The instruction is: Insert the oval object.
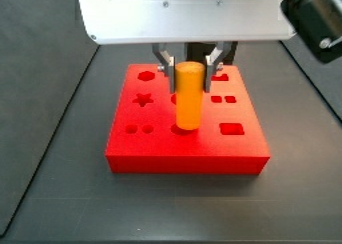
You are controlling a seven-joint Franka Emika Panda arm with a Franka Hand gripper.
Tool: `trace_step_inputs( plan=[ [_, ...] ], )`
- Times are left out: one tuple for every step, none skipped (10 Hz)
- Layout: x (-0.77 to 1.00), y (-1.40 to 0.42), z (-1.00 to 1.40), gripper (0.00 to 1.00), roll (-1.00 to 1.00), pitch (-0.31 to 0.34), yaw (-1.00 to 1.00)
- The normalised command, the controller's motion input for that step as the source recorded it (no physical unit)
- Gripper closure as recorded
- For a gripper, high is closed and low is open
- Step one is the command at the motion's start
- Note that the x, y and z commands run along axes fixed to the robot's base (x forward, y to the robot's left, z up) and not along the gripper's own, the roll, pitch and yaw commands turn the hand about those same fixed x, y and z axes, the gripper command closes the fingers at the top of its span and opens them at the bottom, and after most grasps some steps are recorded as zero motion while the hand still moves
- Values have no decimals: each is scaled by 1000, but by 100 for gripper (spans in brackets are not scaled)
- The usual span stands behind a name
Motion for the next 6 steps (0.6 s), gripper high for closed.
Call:
trace_step_inputs(
  plan=[
    [-166,0,-257,100,0,-31,0],
    [-194,-66,-140,100,0,-40,0],
    [0,-26,-171,100,0,-67,0],
    [0,-71,-217,100,0,-60,3],
    [126,-51,-260,100,0,-60,14],
    [240,0,-126,100,0,0,0]
  ],
)
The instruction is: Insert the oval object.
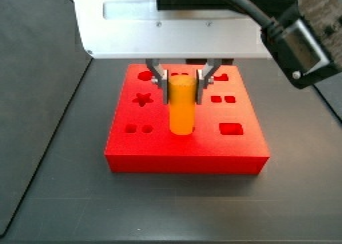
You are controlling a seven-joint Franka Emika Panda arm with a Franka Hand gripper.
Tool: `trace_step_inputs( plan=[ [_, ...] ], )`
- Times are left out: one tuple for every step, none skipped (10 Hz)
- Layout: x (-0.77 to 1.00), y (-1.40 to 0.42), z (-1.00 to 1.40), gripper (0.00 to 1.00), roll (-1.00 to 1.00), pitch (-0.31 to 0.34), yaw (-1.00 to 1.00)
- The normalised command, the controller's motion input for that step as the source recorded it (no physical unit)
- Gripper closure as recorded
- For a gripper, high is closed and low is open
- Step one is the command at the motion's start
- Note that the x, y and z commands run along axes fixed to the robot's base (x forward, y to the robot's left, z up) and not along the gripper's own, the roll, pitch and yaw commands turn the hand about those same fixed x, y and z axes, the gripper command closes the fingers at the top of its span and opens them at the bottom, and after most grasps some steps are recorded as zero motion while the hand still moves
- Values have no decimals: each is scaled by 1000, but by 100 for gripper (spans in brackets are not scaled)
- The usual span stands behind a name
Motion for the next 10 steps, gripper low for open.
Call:
trace_step_inputs(
  plan=[
    [46,0,-94,100,24,7,0],
    [220,-80,-671,100,203,171,-57],
    [189,-109,-763,100,184,153,-57],
    [97,-129,-903,100,161,67,-11],
    [0,-120,-1000,100,140,0,-3],
    [11,-129,-1000,100,150,0,-20],
    [0,-134,-1000,100,147,1,-34],
    [0,-109,-703,100,109,0,-71],
    [-3,0,0,100,0,-1,-29],
    [0,0,0,100,0,0,0]
  ],
)
